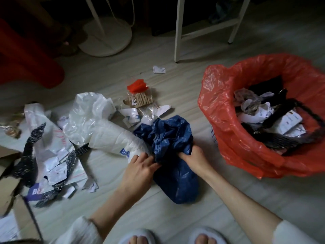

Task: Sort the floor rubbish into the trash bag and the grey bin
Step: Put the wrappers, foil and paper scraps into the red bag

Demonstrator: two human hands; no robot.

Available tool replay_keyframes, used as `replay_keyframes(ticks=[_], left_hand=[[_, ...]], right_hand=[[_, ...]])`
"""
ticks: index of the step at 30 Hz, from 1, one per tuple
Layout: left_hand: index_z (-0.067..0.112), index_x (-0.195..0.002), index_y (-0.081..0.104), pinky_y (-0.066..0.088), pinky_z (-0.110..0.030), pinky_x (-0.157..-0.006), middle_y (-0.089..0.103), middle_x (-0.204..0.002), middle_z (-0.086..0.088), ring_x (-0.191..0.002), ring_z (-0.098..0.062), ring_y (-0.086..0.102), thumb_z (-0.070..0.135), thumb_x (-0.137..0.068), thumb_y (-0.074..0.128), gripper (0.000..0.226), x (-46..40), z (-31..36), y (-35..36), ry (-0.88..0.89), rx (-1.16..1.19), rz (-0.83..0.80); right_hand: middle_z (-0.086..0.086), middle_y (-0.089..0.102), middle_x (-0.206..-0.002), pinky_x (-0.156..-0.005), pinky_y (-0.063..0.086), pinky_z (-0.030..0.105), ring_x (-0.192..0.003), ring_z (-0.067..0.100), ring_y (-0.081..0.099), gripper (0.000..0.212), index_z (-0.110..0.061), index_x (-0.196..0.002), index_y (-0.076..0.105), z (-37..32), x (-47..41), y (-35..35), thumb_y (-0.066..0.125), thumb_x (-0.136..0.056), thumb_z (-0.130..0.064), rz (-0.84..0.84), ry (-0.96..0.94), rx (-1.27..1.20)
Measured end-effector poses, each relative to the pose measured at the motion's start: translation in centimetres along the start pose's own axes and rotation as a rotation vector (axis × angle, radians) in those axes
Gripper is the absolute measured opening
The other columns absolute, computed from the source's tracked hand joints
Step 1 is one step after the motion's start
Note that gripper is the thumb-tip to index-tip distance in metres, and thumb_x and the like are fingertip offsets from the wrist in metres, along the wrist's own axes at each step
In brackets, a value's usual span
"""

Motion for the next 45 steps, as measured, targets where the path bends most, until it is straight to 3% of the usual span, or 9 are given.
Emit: replay_keyframes(ticks=[5, 9, 13, 15, 18, 24, 33, 39, 45], left_hand=[[0.015, -0.123, 0.043, 0.042, -0.045, -0.093, 0.044, -0.132, -0.017, -0.118, -0.034, 0.039, 0.033, -0.058, 0.083, 0.079, -1.1, -1.1, -1.5, -0.180, 0.020, 0.138], [0.020, -0.146, 0.017, 0.013, -0.048, -0.110, 0.030, -0.148, -0.012, -0.140, -0.034, 0.020, 0.050, -0.057, 0.078, 0.111, -3.1, -0.3, -2.0, -0.029, -0.057, 0.037], [0.012, -0.126, 0.037, 0.025, -0.037, -0.105, 0.066, -0.102, -0.008, -0.100, -0.025, 0.065, 0.026, -0.054, 0.085, 0.087, -4.1, 0.2, -1.6, -0.081, 0.060, 0.062], [0.017, -0.110, 0.045, 0.044, -0.029, -0.071, 0.064, -0.085, -0.004, -0.072, -0.026, 0.066, 0.017, -0.052, 0.085, 0.070, -3.8, 0.7, -1.7, -0.142, 0.104, 0.090], [0.020, -0.100, 0.048, 0.036, -0.028, -0.036, 0.059, -0.084, -0.006, -0.059, -0.028, 0.061, 0.016, -0.060, 0.080, 0.051, -3.4, 1.2, -1.9, -0.236, 0.141, 0.130], [0.018, -0.098, 0.048, 0.036, -0.026, -0.035, 0.054, -0.083, -0.005, -0.060, -0.024, 0.059, 0.031, -0.075, 0.053, 0.027, -2.9, 3.0, -1.5, -0.187, 0.142, 0.150], [0.022, -0.115, 0.040, 0.051, -0.038, -0.056, 0.052, -0.097, -0.004, -0.067, -0.022, 0.057, 0.013, -0.085, 0.033, 0.031, -0.7, 3.6, -1.5, 0.008, 0.553, 0.041], [0.023, -0.132, 0.032, 0.041, -0.037, -0.103, 0.028, -0.131, -0.004, -0.120, -0.025, 0.041, 0.022, -0.079, 0.068, 0.065, -3.0, 2.5, -4.1, -0.227, 0.511, 0.256], [0.026, -0.132, 0.029, 0.028, -0.035, -0.110, 0.023, -0.141, -0.007, -0.134, -0.026, 0.025, 0.022, -0.066, 0.082, 0.085, -6.9, 3.6, -11.2, -0.145, 0.501, 0.420]], right_hand=[[-0.004, 0.054, -0.063, -0.064, 0.035, 0.023, -0.071, 0.019, 0.055, 0.031, -0.024, -0.064, 0.051, 0.2, 2.1, 0.5, 0.055, -0.088, -0.003, 0.049, -0.072, 0.257], [0.006, 0.069, -0.075, -0.061, 0.046, 0.038, -0.069, 0.032, 0.065, 0.023, -0.015, -0.080, 0.070, 0.9, 3.3, -0.4, 0.068, -0.064, 0.001, 0.198, -0.414, 0.717], [-0.004, 0.069, -0.082, -0.066, 0.030, 0.030, -0.077, 0.017, 0.053, 0.039, -0.016, -0.086, 0.074, 1.7, 4.1, -1.3, 0.061, -0.050, -0.005, 0.382, -0.557, 0.795], [-0.005, 0.070, -0.090, -0.069, 0.035, 0.032, -0.084, 0.016, 0.048, 0.047, -0.017, -0.098, 0.072, 1.9, 4.6, -1.2, 0.062, -0.054, -0.004, 0.423, -0.554, 0.748], [0.002, 0.067, -0.113, -0.087, 0.049, 0.038, -0.105, 0.015, 0.055, 0.048, -0.014, -0.117, 0.061, 1.5, 4.8, -0.5, 0.063, -0.073, 0.004, 0.397, -0.195, 0.269], [0.006, 0.068, -0.096, -0.082, 0.052, 0.036, -0.093, 0.017, 0.062, 0.021, -0.016, -0.102, 0.062, -1.7, 5.0, -0.3, 0.046, -0.092, -0.007, -0.105, 0.293, -0.829], [0.001, 0.070, -0.098, -0.085, 0.055, 0.030, -0.093, 0.014, 0.067, 0.034, -0.018, -0.111, 0.062, -2.7, 4.1, -1.8, 0.057, -0.084, 0.003, 0.006, 0.028, -0.256], [-0.004, 0.066, -0.105, -0.089, 0.054, 0.034, -0.101, 0.014, 0.064, 0.035, -0.016, -0.118, 0.061, -6.0, 4.4, -3.1, 0.054, -0.087, 0.001, 0.104, -0.182, -0.030], [-0.008, 0.066, -0.092, -0.085, 0.054, 0.029, -0.092, 0.014, 0.065, 0.040, -0.028, -0.094, 0.063, -12.9, 6.5, -7.6, 0.049, -0.088, 0.009, 0.058, -0.361, -0.193]])
Point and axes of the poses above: each hand's wrist, its own x-axis away from the middle knuckle, its own y-axis out of the palm, z = x × y, the point moved 1 cm from there along -x, towards the middle knuckle
